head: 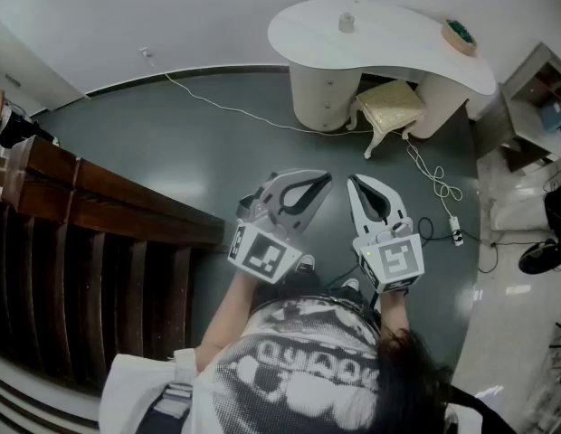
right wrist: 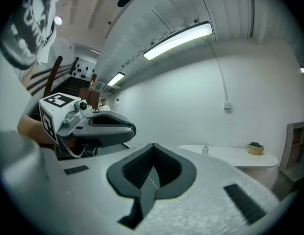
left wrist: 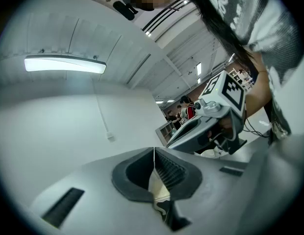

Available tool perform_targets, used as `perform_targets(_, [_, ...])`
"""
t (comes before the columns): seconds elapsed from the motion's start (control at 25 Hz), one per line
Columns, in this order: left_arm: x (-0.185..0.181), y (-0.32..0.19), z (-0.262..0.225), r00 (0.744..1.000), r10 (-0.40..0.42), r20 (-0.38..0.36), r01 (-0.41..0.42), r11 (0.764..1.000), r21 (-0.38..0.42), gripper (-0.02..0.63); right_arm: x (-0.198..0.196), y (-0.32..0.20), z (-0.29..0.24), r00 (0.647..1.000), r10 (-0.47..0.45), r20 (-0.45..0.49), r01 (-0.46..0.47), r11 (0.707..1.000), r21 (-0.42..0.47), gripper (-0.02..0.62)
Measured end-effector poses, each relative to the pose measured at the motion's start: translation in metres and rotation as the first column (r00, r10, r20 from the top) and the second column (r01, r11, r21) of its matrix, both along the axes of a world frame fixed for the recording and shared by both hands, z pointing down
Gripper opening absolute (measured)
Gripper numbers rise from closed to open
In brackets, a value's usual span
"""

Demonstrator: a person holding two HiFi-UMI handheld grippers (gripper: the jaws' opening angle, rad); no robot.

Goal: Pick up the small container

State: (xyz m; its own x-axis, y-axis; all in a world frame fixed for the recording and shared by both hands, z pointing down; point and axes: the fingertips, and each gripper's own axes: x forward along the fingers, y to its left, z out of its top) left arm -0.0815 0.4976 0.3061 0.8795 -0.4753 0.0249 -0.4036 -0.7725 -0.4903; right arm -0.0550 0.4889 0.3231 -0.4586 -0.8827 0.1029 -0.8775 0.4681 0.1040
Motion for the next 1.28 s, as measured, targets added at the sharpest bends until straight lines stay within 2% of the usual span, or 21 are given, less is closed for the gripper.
perform_targets(0.52, [-0.032,-0.027,0.004,1.000,0.017,-0.008,-0.017,1.000,-0.006,0.005,-0.009,-0.027,0.012,0.992,0.073,0.101,-0.070,0.997,-0.035,-0.003])
perform_targets(0.76, [-0.045,-0.046,0.016,1.000,0.002,-0.019,-0.002,0.999,-0.046,0.006,-0.010,-0.040,0.021,0.989,0.091,0.117,-0.084,0.994,-0.067,-0.002])
perform_targets(1.0, [-0.045,-0.066,0.021,0.999,-0.013,-0.035,0.011,0.997,-0.071,0.005,-0.007,-0.060,0.025,0.993,0.074,0.087,-0.066,0.994,-0.092,0.000])
perform_targets(1.28, [-0.032,-0.106,0.026,0.997,-0.063,-0.042,0.060,0.995,-0.076,0.006,0.009,-0.102,0.038,0.993,0.034,0.109,-0.023,0.995,-0.102,0.000])
